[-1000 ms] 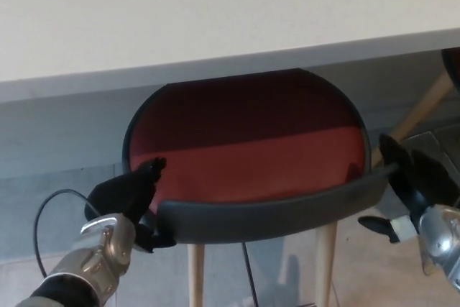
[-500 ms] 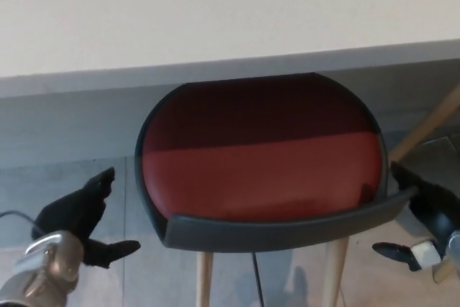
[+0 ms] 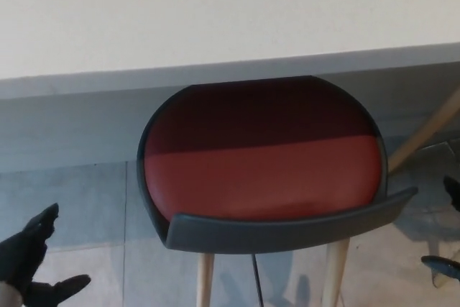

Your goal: The robot walks towards a chair and uses both its hands to grab it and push it away from itself

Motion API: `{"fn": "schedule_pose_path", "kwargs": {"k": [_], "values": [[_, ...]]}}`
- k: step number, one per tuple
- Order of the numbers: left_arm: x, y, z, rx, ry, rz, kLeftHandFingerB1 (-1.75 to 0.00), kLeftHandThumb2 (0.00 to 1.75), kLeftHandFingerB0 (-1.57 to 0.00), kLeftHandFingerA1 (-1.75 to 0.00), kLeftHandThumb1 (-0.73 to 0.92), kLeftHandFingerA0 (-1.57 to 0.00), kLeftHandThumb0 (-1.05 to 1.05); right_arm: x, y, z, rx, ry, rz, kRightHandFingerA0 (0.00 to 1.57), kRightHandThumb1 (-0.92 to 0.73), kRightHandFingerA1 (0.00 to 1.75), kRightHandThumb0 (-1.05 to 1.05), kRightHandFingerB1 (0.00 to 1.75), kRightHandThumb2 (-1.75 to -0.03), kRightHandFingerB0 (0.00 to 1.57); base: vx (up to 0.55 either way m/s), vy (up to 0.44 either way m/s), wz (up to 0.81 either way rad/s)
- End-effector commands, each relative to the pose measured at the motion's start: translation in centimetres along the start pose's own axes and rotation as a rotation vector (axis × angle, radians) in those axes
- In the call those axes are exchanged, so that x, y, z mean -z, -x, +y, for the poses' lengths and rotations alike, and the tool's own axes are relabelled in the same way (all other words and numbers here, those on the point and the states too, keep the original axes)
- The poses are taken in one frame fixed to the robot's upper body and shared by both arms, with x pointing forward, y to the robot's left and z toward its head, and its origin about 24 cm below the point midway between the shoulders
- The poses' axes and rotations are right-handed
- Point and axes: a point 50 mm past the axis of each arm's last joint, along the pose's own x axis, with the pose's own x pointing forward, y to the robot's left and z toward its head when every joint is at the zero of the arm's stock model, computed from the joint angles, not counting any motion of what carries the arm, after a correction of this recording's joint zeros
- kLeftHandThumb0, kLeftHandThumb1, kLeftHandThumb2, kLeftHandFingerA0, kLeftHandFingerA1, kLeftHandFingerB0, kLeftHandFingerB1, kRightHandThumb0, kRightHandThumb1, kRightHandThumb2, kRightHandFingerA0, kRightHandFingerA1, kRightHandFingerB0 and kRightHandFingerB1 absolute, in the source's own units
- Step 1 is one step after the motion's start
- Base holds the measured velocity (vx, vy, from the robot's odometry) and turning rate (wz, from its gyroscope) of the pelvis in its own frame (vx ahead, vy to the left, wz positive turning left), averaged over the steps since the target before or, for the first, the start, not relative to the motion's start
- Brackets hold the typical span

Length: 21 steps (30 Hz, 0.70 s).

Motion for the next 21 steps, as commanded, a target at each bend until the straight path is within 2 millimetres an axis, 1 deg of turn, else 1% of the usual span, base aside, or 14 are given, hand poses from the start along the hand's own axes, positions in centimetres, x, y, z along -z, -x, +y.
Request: {"fn": "schedule_pose_path", "kwargs": {"k": [1, 2, 3, 6, 7, 8, 10, 11, 12, 13, 16, 17, 19, 21], "values": [[1.5, 0.8, 1.5, -0.018, 0.033, -0.016, 0.00, 0.82, 0.00, -0.29, 0.56, 0.00, -1.05, 1.6, 1.1, -1.3, -0.024, 0.016, 0.031, 0.00, -0.58, 0.26, -1.01, 0.00, -0.90, 0.00, 0.00, 0.000, 0.00], [2.4, 1.4, 1.5, -0.002, 0.032, 0.010, 0.00, 0.71, 0.00, 0.00, 0.61, 0.00, -0.78, 2.7, 1.8, -1.7, -0.031, 0.007, 0.052, 0.00, -0.59, 0.26, -1.01, 0.00, -0.89, 0.00, 0.00, 0.000, 0.00], [3.8, 2.2, 1.6, 0.021, 0.030, 0.048, 0.00, 0.71, 0.00, 0.00, 0.61, 0.00, -0.78, 4.3, 2.9, -2.4, -0.040, -0.004, 0.081, 0.00, -0.59, 0.26, -1.01, 0.00, -0.89, 0.00, 0.00, 0.000, 0.00], [5.8, 3.7, 1.8, 0.030, 0.046, 0.074, 0.00, 0.71, 0.00, 0.00, 0.60, 0.00, -0.79, 6.5, 4.8, -3.2, -0.013, -0.089, 0.118, 0.00, -0.58, 0.29, -0.98, 0.00, -0.89, 0.00, 0.00, 0.000, 0.00], [6.3, 4.2, 1.8, 0.030, 0.047, 0.075, 0.00, 0.71, 0.00, 0.00, 0.61, 0.00, -0.80, 7.1, 5.3, -3.3, -0.015, -0.091, 0.132, 0.00, -0.62, 0.27, -1.04, 0.00, -0.90, 0.00, 0.00, 0.000, 0.00], [7.9, 5.3, 1.7, 0.025, 0.048, 0.115, 0.00, 0.72, 0.00, 0.00, 0.60, 0.00, -0.82, 8.4, 6.7, -3.3, -0.012, -0.097, 0.161, 0.00, -0.60, 0.28, -1.03, 0.00, -0.89, 0.00, 0.00, 0.000, 0.00], [10.9, 7.8, 1.3, 0.059, 0.081, 0.223, 0.00, 0.72, 0.00, 0.00, 0.58, 0.00, -0.80, 11.5, 10.0, -2.6, -0.009, -0.126, 0.225, 0.00, -0.58, 0.27, -1.00, 0.00, -0.87, 0.00, 0.00, 0.000, 0.00], [11.1, 8.1, 1.2, 0.065, 0.085, 0.230, 0.00, 0.72, 0.00, 0.00, 0.58, 0.00, -0.80, 11.8, 10.5, -2.6, -0.009, -0.129, 0.231, 0.00, -0.58, 0.27, -1.00, 0.00, -0.87, 0.00, 0.00, 0.000, 0.00], [12.9, 9.8, 0.4, 0.081, 0.119, 0.295, 0.00, 0.72, 0.00, 0.00, 0.57, 0.00, -0.78, 13.8, 12.5, -1.7, -0.001, -0.170, 0.291, 0.00, -0.56, 0.29, -0.97, 0.00, -0.89, 0.00, 0.00, 0.000, 0.00], [13.9, 10.9, -0.1, 0.087, 0.146, 0.334, 0.00, 0.71, 0.00, 0.00, 0.56, 0.00, -0.78, 14.9, 13.8, -1.2, 0.015, -0.214, 0.335, 0.00, -0.56, 0.24, -0.94, 0.00, -0.88, 0.00, 0.00, 0.000, 0.00], [15.4, 13.0, -1.2, 0.105, 0.222, 0.409, 0.00, 0.73, 0.00, 0.00, 0.55, 0.00, -0.78, 16.5, 16.2, 0.2, 0.031, -0.238, 0.400, 0.00, -0.56, 0.25, -0.97, 0.00, -0.86, 0.00, 0.00, 0.000, 0.00], [15.8, 13.5, -1.6, 0.113, 0.228, 0.435, 0.00, 0.59, 0.00, 0.00, 0.63, 0.00, -0.79, 17.0, 17.0, 0.8, 0.026, -0.253, 0.422, 0.00, -0.61, 0.24, -1.05, 0.00, -0.92, 0.00, 0.00, 0.000, 0.00], [16.8, 15.4, -3.1, 0.140, 0.268, 0.504, 0.00, 0.59, 0.00, 0.00, 0.64, 0.00, -0.77, 18.2, 19.1, 2.5, 0.037, -0.343, 0.485, 0.00, -0.60, 0.21, -1.04, 0.00, -0.89, 0.00, 0.00, 0.000, 0.00], [17.3, 16.4, -3.8, 0.167, 0.291, 0.540, 0.00, 0.59, 0.00, 0.00, 0.65, 0.00, -0.76, 18.6, 19.9, 3.2, 0.056, -0.358, 0.511, 0.00, -0.58, 0.20, -1.01, 0.00, -0.87, 0.00, 0.00, 0.000, 0.00]]}}
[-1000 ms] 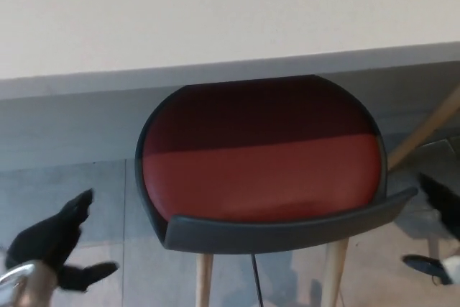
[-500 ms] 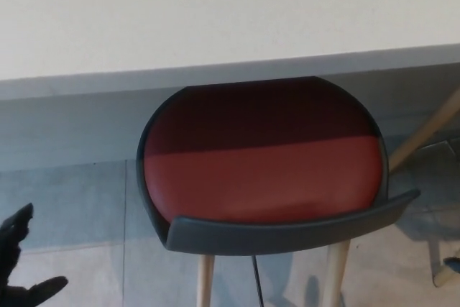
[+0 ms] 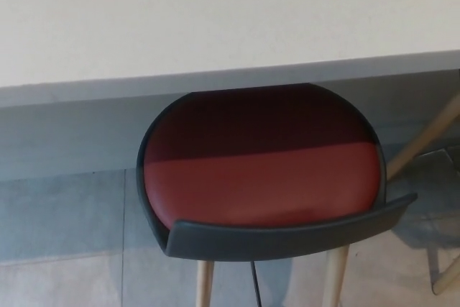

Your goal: The robot walks towards a chair and uses both its hands to grab it and push it away from itself

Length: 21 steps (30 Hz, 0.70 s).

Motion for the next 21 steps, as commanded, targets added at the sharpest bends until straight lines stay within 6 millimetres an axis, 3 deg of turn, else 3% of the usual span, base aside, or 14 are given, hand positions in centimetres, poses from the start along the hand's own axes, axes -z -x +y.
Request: {"fn": "schedule_pose_path", "kwargs": {"k": [1, 2, 5, 8, 13, 16, 17, 18, 21], "values": [[3.4, 2.0, -2.9, 0.089, 0.271, 0.101, -0.01, 0.74, 0.00, 0.00, 0.47, 0.00, -0.72, 3.7, 2.4, 2.4, 0.074, -0.234, 0.022, 0.00, -0.58, 0.14, -1.01, 0.00, -0.85, 0.00, 0.00, 0.000, 0.00], [3.7, 2.2, -3.6, 0.102, 0.353, 0.131, 0.00, 0.83, 0.00, -0.11, 0.49, 0.00, -0.85, 4.2, 2.5, 3.0, 0.081, -0.283, 0.041, 0.00, -0.60, 0.13, -1.03, 0.00, -0.86, 0.00, 0.00, 0.000, 0.00], [3.7, 2.1, -4.3, 0.131, 0.447, 0.151, 0.00, 0.82, 0.00, -0.11, 0.49, 0.00, -0.84, 4.1, 2.1, 3.6, 0.100, -0.316, 0.055, 0.00, -0.60, 0.13, -1.02, 0.00, -0.86, 0.00, 0.00, 0.000, 0.00], [2.9, 1.5, -6.2, 0.155, 0.565, 0.219, -0.04, 0.80, 0.00, -0.18, 0.46, 0.00, -0.76, 3.4, 1.0, 5.5, 0.135, -0.440, 0.080, 0.00, -0.59, 0.13, -0.98, 0.00, -0.84, 0.00, 0.00, 0.000, 0.00], [1.4, 0.7, -7.1, 0.196, 0.611, 0.221, -0.03, 0.84, 0.00, -0.15, 0.50, 0.00, -0.81, 1.7, -0.6, 6.6, 0.138, -0.482, 0.077, 0.00, -0.59, 0.16, -0.98, 0.04, -0.87, 0.00, 0.00, 0.000, 0.00], [1.3, 0.6, -7.1, 0.199, 0.616, 0.221, -0.03, 0.84, 0.00, -0.15, 0.50, 0.00, -0.81, 1.6, -0.7, 6.7, 0.140, -0.486, 0.077, 0.00, -0.59, 0.16, -0.98, 0.04, -0.87, 0.00, 0.00, 0.000, 0.00], [1.1, 0.5, -7.1, 0.198, 0.612, 0.213, -0.11, 0.75, 0.00, -0.20, 0.51, 0.00, -0.69, 1.5, -0.8, 6.8, 0.132, -0.485, 0.079, 0.00, -0.61, 0.17, -1.01, 0.06, -0.91, 0.00, 0.00, 0.000, 0.00], [0.3, 0.1, -7.5, 0.216, 0.577, 0.217, -0.01, 0.81, 0.00, -0.12, 0.49, 0.00, -0.80, 0.8, -1.4, 7.4, 0.130, -0.525, 0.095, 0.00, -0.61, 0.17, -1.02, 0.07, -0.91, 0.00, 0.00, 0.000, 0.00], [0.3, 0.2, -8.1, 0.231, 0.572, 0.237, -0.03, 0.84, 0.00, -0.23, 0.50, 0.00, -0.80, 0.5, -1.6, 8.1, 0.122, -0.540, 0.112, 0.00, -0.59, 0.19, -0.98, 0.11, -0.90, 0.00, 0.00, 0.000, 0.00]]}}
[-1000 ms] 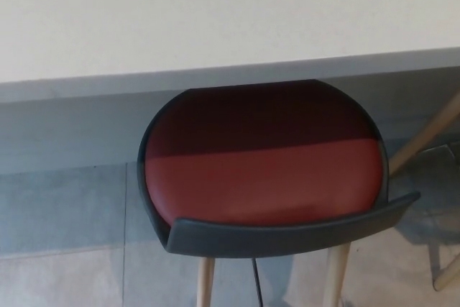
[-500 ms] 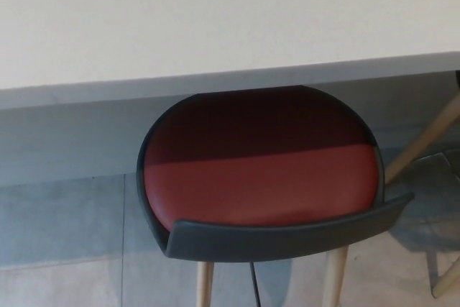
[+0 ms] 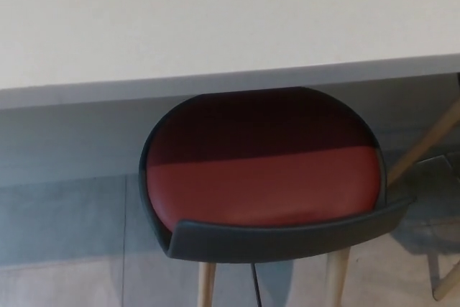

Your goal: The robot walks towards a chair and uses both its hands to grab it and push it away from itself

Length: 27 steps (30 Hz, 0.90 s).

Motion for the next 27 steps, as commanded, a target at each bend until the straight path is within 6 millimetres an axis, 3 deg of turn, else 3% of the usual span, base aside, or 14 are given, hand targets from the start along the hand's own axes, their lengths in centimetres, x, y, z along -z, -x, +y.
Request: {"fn": "schedule_pose_path", "kwargs": {"k": [1, 7, 8, 10, 11, 13, 14, 16, 22, 23, 24, 25, 26, 27], "values": [[0.3, -0.1, -0.6, 0.019, 0.002, 0.046, -0.03, 0.85, 0.00, -0.23, 0.51, -0.01, -0.82, 0.0, -0.3, 1.2, 0.033, -0.042, 0.025, 0.00, -0.60, 0.19, -1.00, 0.10, -0.91, 0.00, 0.00, 0.000, 0.00], [0.7, 0.0, -1.3, 0.057, -0.001, 0.062, -0.02, 0.86, 0.00, -0.18, 0.53, 0.00, -0.83, 0.5, -0.3, 2.6, -0.006, -0.020, 0.081, 0.00, -0.59, 0.21, -0.97, 0.15, -0.92, 0.00, 0.00, 0.000, 0.00], [0.7, 0.0, -1.3, 0.057, -0.006, 0.065, -0.03, 0.86, 0.00, -0.18, 0.52, 0.00, -0.82, 0.6, -0.3, 2.8, -0.011, 0.006, 0.094, 0.00, -0.59, 0.00, -0.98, 0.07, -0.82, 0.00, 0.00, 0.000, 0.00], [0.7, 0.0, -1.5, 0.057, -0.001, 0.059, -0.06, 0.86, 0.00, -0.21, 0.51, 0.00, -0.80, 0.7, -0.3, 3.2, -0.018, 0.024, 0.095, 0.00, -0.54, 0.00, -0.87, 0.11, -0.76, 0.00, 0.00, 0.000, 0.00], [0.5, -0.1, -1.5, 0.055, -0.015, 0.054, -0.13, 0.88, 0.00, -0.29, 0.50, -0.02, -0.75, 0.8, -0.2, 3.4, -0.030, 0.009, 0.093, 0.00, -0.60, 0.21, -0.97, 0.16, -0.94, 0.00, 0.00, 0.000, 0.00], [0.3, -0.2, -1.7, 0.052, -0.024, 0.055, -0.17, 0.89, 0.00, -0.34, 0.49, -0.02, -0.72, 0.7, -0.2, 3.5, -0.034, 0.019, 0.097, 0.00, -0.61, 0.19, -0.99, 0.14, -0.94, 0.00, 0.00, 0.000, 0.00], [0.2, -0.2, -1.7, 0.055, -0.024, 0.046, -0.22, 0.88, -0.03, -0.45, 0.47, -0.02, -0.69, 0.7, -0.2, 3.5, -0.040, 0.020, 0.094, 0.00, -0.61, 0.14, -1.00, 0.11, -0.94, 0.00, 0.00, 0.000, 0.00], [0.2, -0.2, -1.7, 0.060, -0.029, 0.036, -0.18, 0.86, -0.09, -0.46, 0.47, -0.01, -0.76, 0.7, -0.1, 3.5, -0.065, 0.012, 0.086, 0.00, -0.64, 0.07, -1.05, 0.06, -0.92, 0.00, 0.00, 0.000, 0.00], [0.2, -0.2, -1.4, 0.060, -0.011, 0.039, -0.27, 0.86, -0.06, -0.45, 0.46, -0.02, -0.69, 0.7, -0.1, 3.1, -0.091, -0.025, 0.072, 0.00, -0.56, 0.17, -0.91, 0.16, -0.94, 0.00, 0.00, 0.000, 0.00], [0.2, -0.2, -1.3, 0.059, -0.012, 0.041, -0.27, 0.59, -0.07, -0.44, 0.64, -0.07, -0.66, 0.7, -0.1, 3.1, -0.094, -0.028, 0.068, 0.00, -0.52, 0.21, -0.85, 0.21, -0.93, 0.00, 0.00, 0.000, 0.00], [0.1, -0.1, -1.2, 0.059, -0.012, 0.039, -0.27, 0.59, -0.07, -0.44, 0.64, -0.07, -0.66, 0.7, -0.1, 3.1, -0.094, -0.035, 0.067, 0.00, -0.52, 0.21, -0.85, 0.21, -0.93, 0.00, 0.00, 0.000, 0.00], [0.4, -0.1, -1.2, 0.063, -0.009, 0.044, -0.25, 0.86, -0.07, -0.45, 0.46, -0.04, -0.70, 0.8, 0.0, 2.9, -0.096, -0.037, 0.071, 0.00, -0.50, 0.24, -0.84, 0.17, -0.78, 0.00, 0.00, 0.000, 0.00], [0.4, 0.0, -1.1, 0.062, -0.011, 0.043, -0.25, 0.86, -0.08, -0.46, 0.47, -0.03, -0.71, 0.9, 0.0, 2.9, -0.097, -0.035, 0.070, 0.00, -0.51, 0.24, -0.82, 0.24, -0.92, 0.00, 0.00, 0.000, 0.00], [0.4, 0.0, -1.1, 0.062, -0.007, 0.044, -0.26, 0.85, -0.06, -0.43, 0.47, -0.04, -0.71, 0.8, 0.0, 2.9, -0.098, -0.035, 0.071, 0.00, -0.66, 0.27, -0.81, 0.19, -0.59, 0.00, 0.00, 0.000, 0.00]]}}
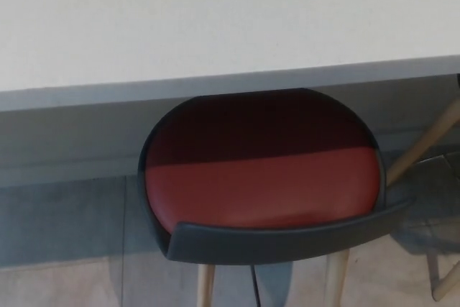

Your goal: The robot walks towards a chair and uses both its hands to grab it and push it away from itself

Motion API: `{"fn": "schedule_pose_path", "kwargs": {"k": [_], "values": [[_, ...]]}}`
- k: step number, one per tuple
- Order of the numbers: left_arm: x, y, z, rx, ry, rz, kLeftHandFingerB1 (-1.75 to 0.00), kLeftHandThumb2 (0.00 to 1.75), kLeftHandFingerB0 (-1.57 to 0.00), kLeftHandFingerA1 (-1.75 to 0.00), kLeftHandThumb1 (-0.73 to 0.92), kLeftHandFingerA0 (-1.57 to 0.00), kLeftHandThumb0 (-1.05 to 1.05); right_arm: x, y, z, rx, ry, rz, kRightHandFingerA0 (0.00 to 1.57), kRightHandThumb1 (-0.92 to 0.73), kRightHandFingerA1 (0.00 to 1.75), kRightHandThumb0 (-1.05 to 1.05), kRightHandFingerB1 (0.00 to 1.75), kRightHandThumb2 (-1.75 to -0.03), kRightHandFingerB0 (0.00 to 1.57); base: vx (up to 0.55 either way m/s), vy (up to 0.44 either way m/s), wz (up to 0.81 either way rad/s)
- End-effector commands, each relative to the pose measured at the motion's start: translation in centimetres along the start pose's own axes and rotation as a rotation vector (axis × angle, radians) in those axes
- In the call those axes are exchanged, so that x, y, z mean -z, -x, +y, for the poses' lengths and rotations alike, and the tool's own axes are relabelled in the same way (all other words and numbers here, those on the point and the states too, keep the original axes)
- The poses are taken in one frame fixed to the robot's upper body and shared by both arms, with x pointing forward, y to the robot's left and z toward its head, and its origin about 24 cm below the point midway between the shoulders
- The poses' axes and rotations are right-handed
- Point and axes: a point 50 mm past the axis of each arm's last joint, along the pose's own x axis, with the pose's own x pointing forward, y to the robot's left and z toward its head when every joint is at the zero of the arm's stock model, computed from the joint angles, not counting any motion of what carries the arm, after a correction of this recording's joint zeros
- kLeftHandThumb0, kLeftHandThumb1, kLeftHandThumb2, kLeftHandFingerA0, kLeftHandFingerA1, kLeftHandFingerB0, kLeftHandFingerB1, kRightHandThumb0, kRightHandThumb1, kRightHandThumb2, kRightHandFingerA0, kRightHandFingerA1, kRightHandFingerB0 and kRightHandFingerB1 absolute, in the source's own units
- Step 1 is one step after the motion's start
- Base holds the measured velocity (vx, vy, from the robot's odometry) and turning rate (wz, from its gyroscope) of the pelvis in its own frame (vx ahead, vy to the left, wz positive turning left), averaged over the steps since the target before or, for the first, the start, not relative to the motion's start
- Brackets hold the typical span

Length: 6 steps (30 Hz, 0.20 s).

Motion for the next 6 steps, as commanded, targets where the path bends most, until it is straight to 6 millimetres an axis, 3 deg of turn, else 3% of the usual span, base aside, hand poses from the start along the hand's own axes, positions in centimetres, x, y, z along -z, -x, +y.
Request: {"fn": "schedule_pose_path", "kwargs": {"k": [1, 6], "values": [[0.46, 0.21, 0.86, -0.010, 0.017, 0.026, -0.26, 0.86, -0.06, -0.43, 0.47, -0.04, -0.71, 0.05, 0.15, -0.68, -0.010, -0.017, -0.012, 0.00, -0.52, 0.21, -0.83, 0.22, -0.92, 0.00, 0.00, 0.000, 0.00], [0.43, 0.22, 1.00, -0.018, 0.012, 0.026, -0.26, 0.86, -0.07, -0.47, 0.46, -0.03, -0.69, 0.06, 0.11, -0.67, -0.018, 0.007, -0.003, 0.00, -0.56, 0.17, -0.91, 0.17, -0.94, 0.06, 0.00, 0.000, 0.00]]}}
